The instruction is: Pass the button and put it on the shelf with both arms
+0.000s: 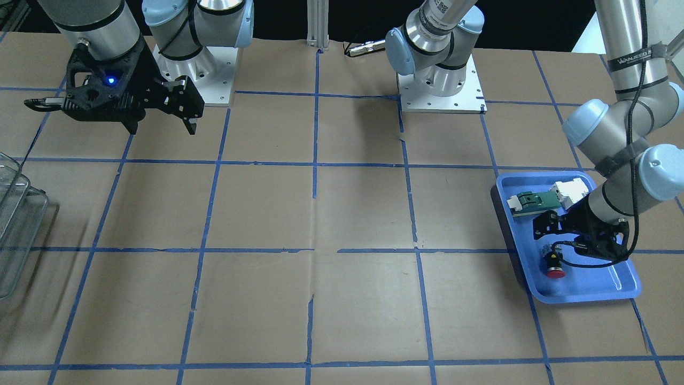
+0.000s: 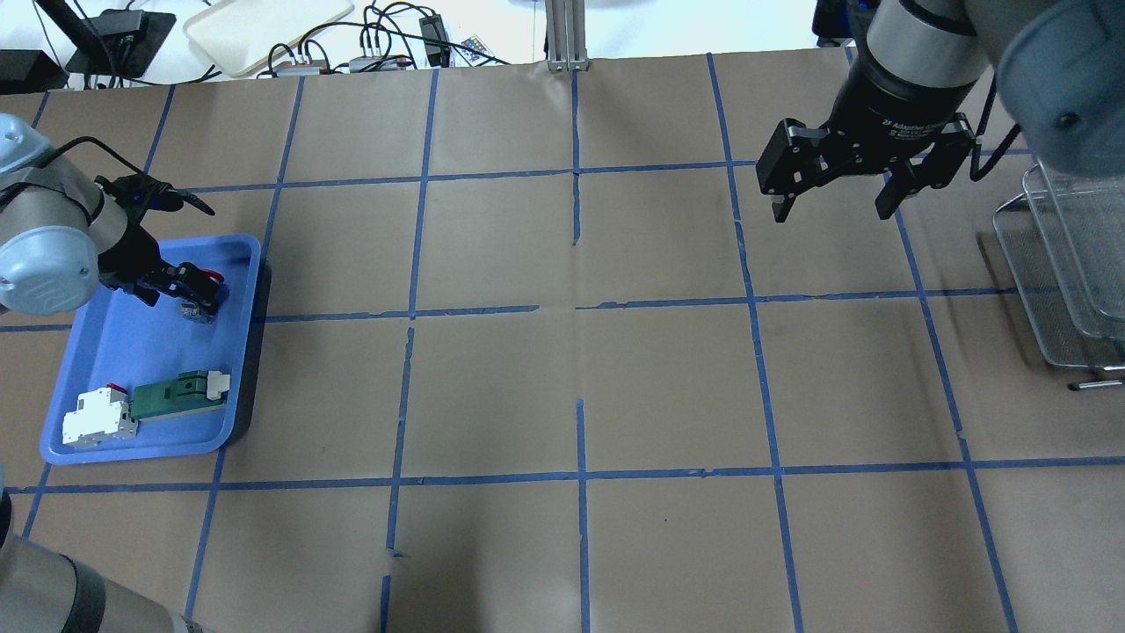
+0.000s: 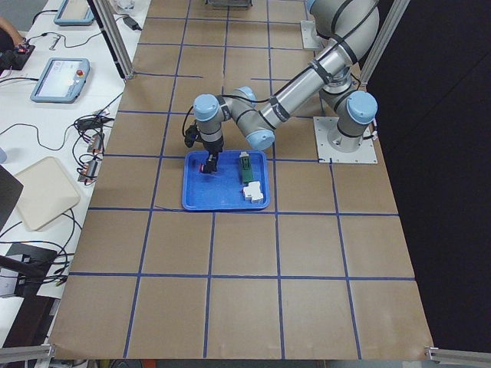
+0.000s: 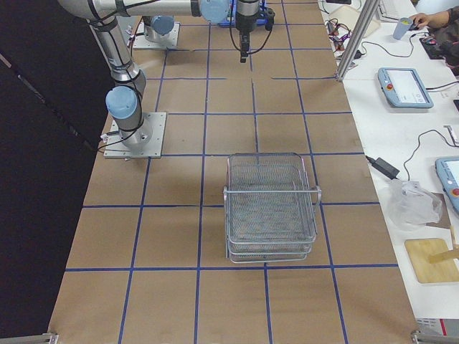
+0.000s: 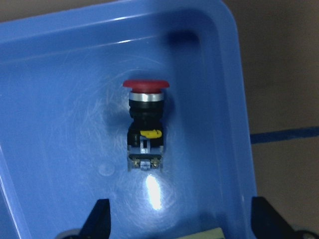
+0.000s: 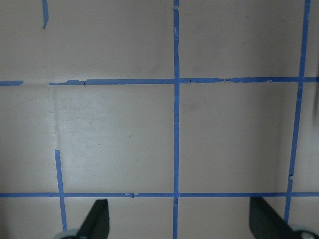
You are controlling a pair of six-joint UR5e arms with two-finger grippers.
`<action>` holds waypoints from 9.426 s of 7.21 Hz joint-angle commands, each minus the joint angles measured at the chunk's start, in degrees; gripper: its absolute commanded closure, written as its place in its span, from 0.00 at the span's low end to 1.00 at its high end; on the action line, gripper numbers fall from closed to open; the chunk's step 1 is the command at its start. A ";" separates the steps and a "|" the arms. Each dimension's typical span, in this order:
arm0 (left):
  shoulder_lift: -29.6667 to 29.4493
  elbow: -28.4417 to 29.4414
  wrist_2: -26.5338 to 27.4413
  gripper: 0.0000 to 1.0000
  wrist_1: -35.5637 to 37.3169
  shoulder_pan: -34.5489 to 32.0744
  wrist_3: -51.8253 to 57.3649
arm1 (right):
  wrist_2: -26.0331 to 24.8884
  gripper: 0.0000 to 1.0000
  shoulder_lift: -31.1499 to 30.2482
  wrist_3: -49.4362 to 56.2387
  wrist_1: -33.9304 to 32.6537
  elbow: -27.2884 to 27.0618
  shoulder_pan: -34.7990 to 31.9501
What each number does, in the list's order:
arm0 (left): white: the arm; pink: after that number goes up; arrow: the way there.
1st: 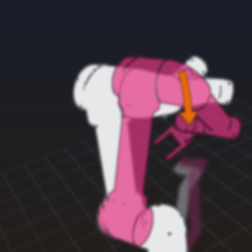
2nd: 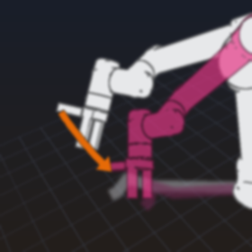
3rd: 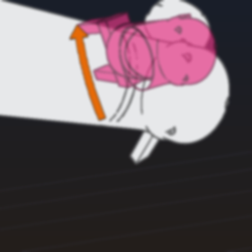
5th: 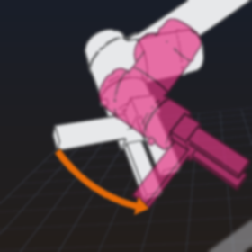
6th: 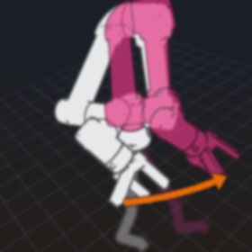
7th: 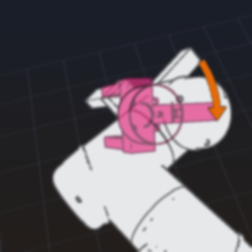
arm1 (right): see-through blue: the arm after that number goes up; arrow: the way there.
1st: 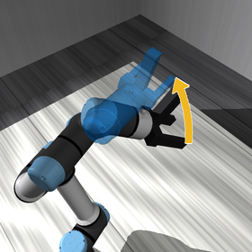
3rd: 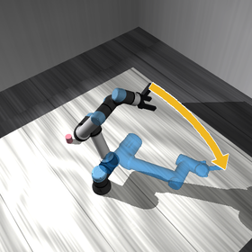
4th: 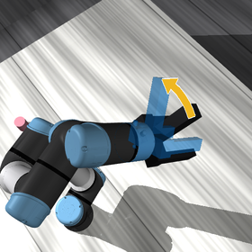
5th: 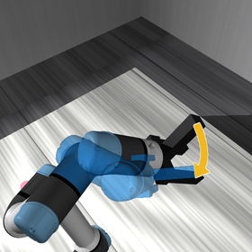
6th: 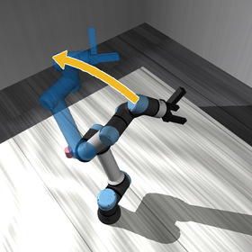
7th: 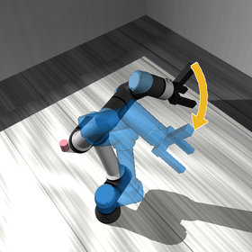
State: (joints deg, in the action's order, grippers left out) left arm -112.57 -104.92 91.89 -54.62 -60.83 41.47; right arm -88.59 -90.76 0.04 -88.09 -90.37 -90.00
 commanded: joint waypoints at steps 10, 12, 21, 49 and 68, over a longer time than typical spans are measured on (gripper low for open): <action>3.29 4.10 -3.53 1.00 -2.14 -5.41 22.45 | -0.61 0.00 0.14 0.22 -0.16 -0.07 0.09; 6.64 6.82 -7.58 1.00 -6.00 -13.57 28.46 | -1.31 0.00 0.31 0.40 0.63 -0.24 1.39; 6.92 28.11 -17.78 1.00 -25.11 -46.46 39.46 | 5.08 0.00 -3.64 52.04 0.80 -0.51 5.70; 8.41 27.58 -30.89 0.00 -14.99 -50.53 34.74 | 41.66 1.00 -10.23 87.85 -15.01 -12.46 11.42; 24.23 17.21 4.79 0.00 -32.57 -31.11 -35.23 | -3.43 1.00 14.37 108.15 -24.33 0.80 42.10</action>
State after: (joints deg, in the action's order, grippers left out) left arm -89.12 -86.85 96.69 -87.30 -92.07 7.96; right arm -91.78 -79.38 107.73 -112.65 -92.26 -49.08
